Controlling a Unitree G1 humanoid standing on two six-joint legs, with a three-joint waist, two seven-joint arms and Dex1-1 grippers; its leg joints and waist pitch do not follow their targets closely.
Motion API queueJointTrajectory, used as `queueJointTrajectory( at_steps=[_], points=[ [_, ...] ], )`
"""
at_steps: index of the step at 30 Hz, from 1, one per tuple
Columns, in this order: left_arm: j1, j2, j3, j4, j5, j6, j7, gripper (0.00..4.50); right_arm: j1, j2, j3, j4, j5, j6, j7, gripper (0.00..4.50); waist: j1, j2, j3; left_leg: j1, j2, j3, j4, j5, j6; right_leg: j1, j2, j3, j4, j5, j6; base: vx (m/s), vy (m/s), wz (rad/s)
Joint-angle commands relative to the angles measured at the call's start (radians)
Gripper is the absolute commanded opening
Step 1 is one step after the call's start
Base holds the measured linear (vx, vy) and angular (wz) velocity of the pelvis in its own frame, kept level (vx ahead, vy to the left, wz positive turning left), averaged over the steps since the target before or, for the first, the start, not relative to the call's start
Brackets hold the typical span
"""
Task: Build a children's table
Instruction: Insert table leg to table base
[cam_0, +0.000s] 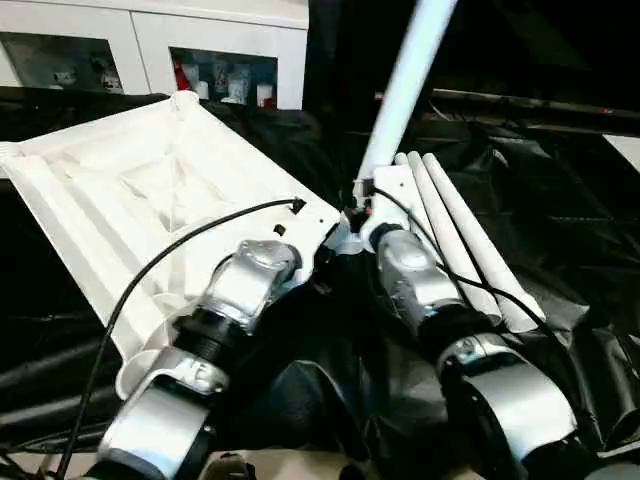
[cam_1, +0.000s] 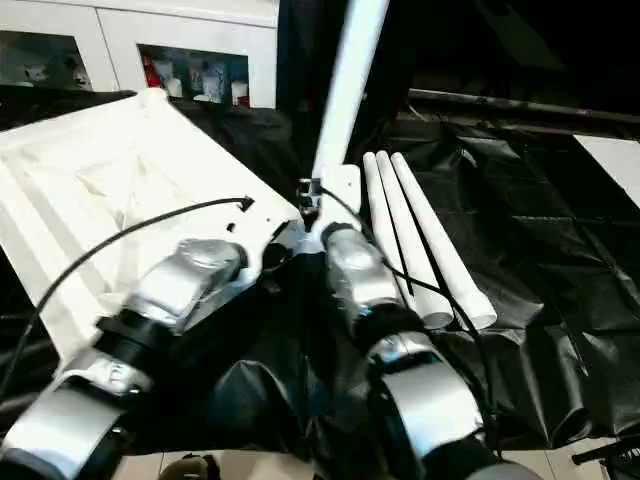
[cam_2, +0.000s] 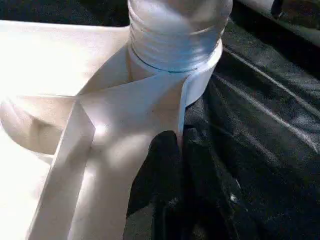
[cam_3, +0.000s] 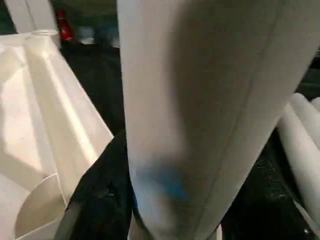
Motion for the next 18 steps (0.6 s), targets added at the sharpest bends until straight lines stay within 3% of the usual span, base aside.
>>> queueJointTrajectory(
  at_steps=[1, 7, 10, 13, 14, 15, 16, 18],
  points=[
    [-0.032, 0.024, 0.068, -0.002, 0.041, 0.017, 0.109, 0.00, 0.074, -0.002, -0.012, 0.128, -0.008, 0.087, -0.030, 1.90, -0.007, 0.017, -0.042, 0.033, 0.039, -0.033, -0.084, -0.545, -0.039, 0.005, -0.096, 0.039, -0.105, -0.601, -0.071, 0.000, 0.000, 0.00],
    [-0.021, 0.036, 0.063, -0.011, 0.036, 0.025, 0.104, 0.00, 0.067, 0.007, -0.032, 0.142, 0.012, 0.084, -0.015, 1.90, -0.010, 0.016, -0.040, 0.040, 0.037, -0.038, -0.085, -0.592, -0.039, 0.001, -0.097, 0.030, -0.118, -0.676, -0.041, 0.000, 0.000, 0.00],
    [-0.012, 0.048, 0.049, -0.029, 0.034, 0.029, 0.085, 0.00, 0.060, 0.010, -0.044, 0.147, 0.007, 0.085, -0.012, 1.90, -0.015, 0.023, -0.044, 0.033, 0.042, -0.042, -0.096, -0.600, -0.046, 0.015, -0.094, 0.022, -0.115, -0.614, -0.049, 0.000, 0.000, 0.00],
    [0.008, 0.083, 0.013, -0.071, 0.039, 0.002, 0.019, 0.00, 0.045, 0.008, -0.062, 0.149, 0.008, 0.097, 0.038, 1.90, -0.015, 0.025, -0.047, 0.042, 0.043, -0.040, -0.096, -0.629, -0.048, 0.012, -0.094, 0.017, -0.118, -0.592, -0.055, 0.000, 0.000, 0.00],
    [0.021, 0.109, -0.007, -0.102, 0.039, 0.004, -0.024, 0.00, 0.038, 0.000, -0.057, 0.145, 0.007, 0.106, 0.086, 1.90, -0.019, 0.026, -0.050, 0.031, 0.047, -0.044, -0.101, -0.619, -0.045, 0.028, -0.102, 0.007, -0.112, -0.553, -0.064, 0.000, 0.000, 0.00],
    [0.047, 0.160, -0.045, -0.154, 0.045, -0.021, -0.100, 0.00, 0.030, -0.016, -0.043, 0.135, 0.004, 0.123, 0.175, 1.90, -0.022, 0.028, -0.050, 0.022, 0.050, -0.045, -0.106, -0.607, -0.046, 0.033, -0.104, 0.009, -0.107, -0.524, -0.070, 0.000, 0.000, 0.00],
    [0.047, 0.160, -0.045, -0.154, 0.045, -0.021, -0.100, 0.00, 0.030, -0.016, -0.043, 0.135, 0.004, 0.123, 0.175, 1.90, -0.024, 0.028, -0.049, 0.021, 0.050, -0.044, -0.107, -0.602, -0.049, 0.031, -0.104, 0.011, -0.106, -0.511, -0.076, 0.000, 0.000, 0.00],
    [0.090, 0.248, -0.075, -0.228, 0.042, -0.046, -0.199, 0.00, 0.034, -0.050, 0.006, 0.115, -0.016, 0.149, 0.356, 1.90, -0.025, 0.028, -0.051, 0.029, 0.050, -0.037, -0.101, -0.578, -0.049, 0.023, -0.107, 0.021, -0.103, -0.479, -0.104, 0.000, 0.000, 0.00]
  ],
)
